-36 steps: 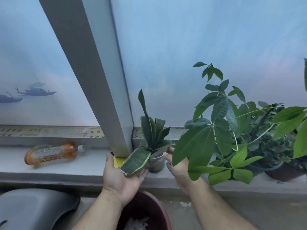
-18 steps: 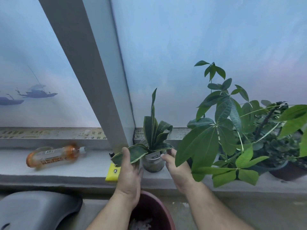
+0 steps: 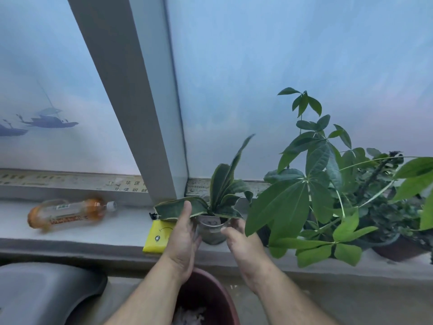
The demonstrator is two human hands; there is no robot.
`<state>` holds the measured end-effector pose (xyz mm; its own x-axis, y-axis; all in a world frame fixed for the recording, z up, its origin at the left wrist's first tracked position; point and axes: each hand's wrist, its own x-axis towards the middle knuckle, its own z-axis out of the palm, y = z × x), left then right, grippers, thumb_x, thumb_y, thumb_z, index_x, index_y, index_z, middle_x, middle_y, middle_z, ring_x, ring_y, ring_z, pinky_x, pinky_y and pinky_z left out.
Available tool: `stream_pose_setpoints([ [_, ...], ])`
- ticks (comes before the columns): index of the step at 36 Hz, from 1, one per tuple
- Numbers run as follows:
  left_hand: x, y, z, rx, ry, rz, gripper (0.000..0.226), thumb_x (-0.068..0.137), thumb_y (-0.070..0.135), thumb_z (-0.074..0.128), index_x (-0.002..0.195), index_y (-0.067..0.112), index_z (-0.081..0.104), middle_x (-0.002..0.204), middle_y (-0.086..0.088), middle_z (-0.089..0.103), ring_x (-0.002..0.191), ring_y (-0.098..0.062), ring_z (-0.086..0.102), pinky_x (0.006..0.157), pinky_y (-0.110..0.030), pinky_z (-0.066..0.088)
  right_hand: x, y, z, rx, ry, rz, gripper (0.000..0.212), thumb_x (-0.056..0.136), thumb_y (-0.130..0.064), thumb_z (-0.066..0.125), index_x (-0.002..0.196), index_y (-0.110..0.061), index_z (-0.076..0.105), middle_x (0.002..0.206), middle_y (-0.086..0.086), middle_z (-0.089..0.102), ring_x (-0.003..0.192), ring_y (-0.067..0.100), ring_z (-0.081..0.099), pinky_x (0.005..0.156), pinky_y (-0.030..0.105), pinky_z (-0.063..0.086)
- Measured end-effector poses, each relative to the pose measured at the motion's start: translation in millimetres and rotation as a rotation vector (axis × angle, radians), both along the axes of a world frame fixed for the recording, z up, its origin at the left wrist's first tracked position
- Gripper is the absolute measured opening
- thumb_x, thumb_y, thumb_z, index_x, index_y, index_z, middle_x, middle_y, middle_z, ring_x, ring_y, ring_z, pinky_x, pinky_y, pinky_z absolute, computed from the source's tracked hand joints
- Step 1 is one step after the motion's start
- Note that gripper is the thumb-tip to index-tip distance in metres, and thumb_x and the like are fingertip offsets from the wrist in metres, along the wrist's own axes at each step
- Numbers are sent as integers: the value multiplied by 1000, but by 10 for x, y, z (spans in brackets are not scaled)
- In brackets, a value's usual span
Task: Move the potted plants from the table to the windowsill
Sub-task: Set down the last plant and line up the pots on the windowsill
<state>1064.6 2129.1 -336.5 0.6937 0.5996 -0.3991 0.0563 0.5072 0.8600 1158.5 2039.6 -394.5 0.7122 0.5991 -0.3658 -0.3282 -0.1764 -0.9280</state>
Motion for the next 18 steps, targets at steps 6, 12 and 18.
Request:
stream_pose_setpoints([
  [6, 9, -10, -28, -36, 19, 61, 47, 98, 61, 37, 116, 29, 66, 100, 21, 77, 107, 4, 63, 114, -34, 32, 76, -10, -93, -4, -7, -3, 66, 71, -43, 73, 129, -16, 55, 128, 2, 64, 111, 11, 57, 104, 35, 40],
  [12, -12, -51, -23, -60, 61, 66, 44, 100, 59, 34, 110, 29, 66, 95, 25, 77, 105, 7, 59, 118, -36, 30, 36, 23, -62, -8, 50, 1, 86, 65, -44, 73, 141, -12, 49, 137, 4, 63, 128, 20, 57, 116, 50, 38],
  [18, -9, -134, 31, -77, 75, 77, 38, 104, 52, 32, 96, 31, 62, 77, 29, 74, 97, 8, 57, 118, -37, 29, 86, -12, -13, -3, -15, -3, 76, 68, -41, 73, 136, -15, 51, 131, 3, 65, 124, 19, 59, 117, 48, 38],
])
